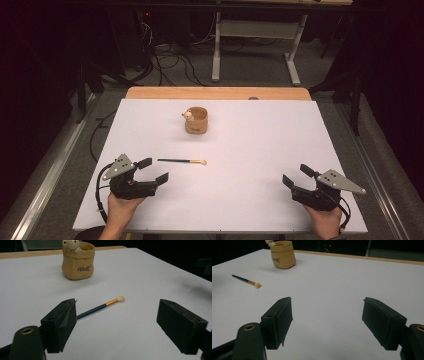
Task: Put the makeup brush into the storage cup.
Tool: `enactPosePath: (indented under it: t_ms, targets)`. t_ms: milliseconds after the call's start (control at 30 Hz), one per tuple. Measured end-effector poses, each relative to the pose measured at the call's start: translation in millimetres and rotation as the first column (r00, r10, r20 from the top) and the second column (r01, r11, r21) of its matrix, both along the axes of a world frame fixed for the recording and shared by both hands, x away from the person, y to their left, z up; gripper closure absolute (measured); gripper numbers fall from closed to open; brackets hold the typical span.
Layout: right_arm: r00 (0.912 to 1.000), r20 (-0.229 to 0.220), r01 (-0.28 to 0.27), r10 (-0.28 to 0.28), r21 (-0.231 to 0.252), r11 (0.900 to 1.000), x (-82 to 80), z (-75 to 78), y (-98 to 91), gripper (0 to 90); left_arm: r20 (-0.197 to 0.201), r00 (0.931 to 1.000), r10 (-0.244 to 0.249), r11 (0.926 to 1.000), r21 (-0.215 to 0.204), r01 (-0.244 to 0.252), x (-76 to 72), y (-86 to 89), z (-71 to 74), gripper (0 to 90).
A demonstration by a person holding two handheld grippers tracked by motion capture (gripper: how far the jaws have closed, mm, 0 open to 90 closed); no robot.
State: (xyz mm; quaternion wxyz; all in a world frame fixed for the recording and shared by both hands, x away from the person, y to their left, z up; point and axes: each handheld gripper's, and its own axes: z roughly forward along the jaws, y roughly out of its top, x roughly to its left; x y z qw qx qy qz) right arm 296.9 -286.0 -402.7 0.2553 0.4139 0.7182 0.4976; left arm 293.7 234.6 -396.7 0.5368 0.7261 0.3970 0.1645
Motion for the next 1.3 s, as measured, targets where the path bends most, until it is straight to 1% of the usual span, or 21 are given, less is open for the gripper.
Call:
enactPosePath:
  t_ms: [100,300,600,733,833,1000,1067,1200,1300]
  targets:
    - [1.0,0.001,-0.002,0.002,-0.003,1.0,-0.1,-0.1,0.4,26.0,-0.001,1.0,0.002,1.0,-0.007,-0.002,-0.9,-0.1,0.0,17.1]
    - [1.0,-0.001,-0.009,0.009,-0.005,1.0,0.7,-0.4,0.2,26.3,-0.011,0.9999,-0.007,1.0,-0.005,0.007,-0.9,-0.2,-0.4,17.1]
    - [0.9999,-0.001,-0.014,0.014,-0.003,0.9999,0.7,-0.4,1.0,26.2,-0.015,0.9999,0.003,0.9998,-0.02,-0.003,-0.6,0.5,-0.6,17.2]
    - [0.9998,-0.003,-0.017,0.017,-0.002,0.9999,0.5,-0.4,1.3,26.3,-0.016,0.9998,-0.013,0.9997,-0.022,0.013,-0.5,-0.6,-0.5,17.1]
    - [0.9995,0.009,-0.03,0.03,0.012,0.9995,-0.1,0.3,1.1,26.2,-0.016,0.9997,-0.018,0.9992,-0.037,0.017,0.3,-1.2,-0.3,16.7]
    - [0.9993,0.012,-0.035,0.035,0.017,0.9992,-0.3,0.4,0.8,26.2,-0.012,0.9998,-0.017,0.9992,-0.036,0.017,1.2,-2.1,2.3,16.5]
    - [0.9994,0.008,-0.035,0.035,0.014,0.9993,-0.6,0.3,1.0,26.2,0.0,0.9999,-0.011,0.9994,-0.033,0.011,0.9,-3.1,4.8,16.5]
    - [0.9993,0.008,-0.036,0.036,0.013,0.9993,-1.5,0.4,1.8,26.2,0.007,0.9999,-0.013,0.9996,-0.026,0.013,1.3,-4.2,8.0,16.7]
    - [0.9994,0.007,-0.035,0.035,0.012,0.9993,-1.8,0.4,2.1,26.2,0.003,0.9998,-0.018,0.9996,-0.02,0.018,2.3,-5.1,8.7,16.8]
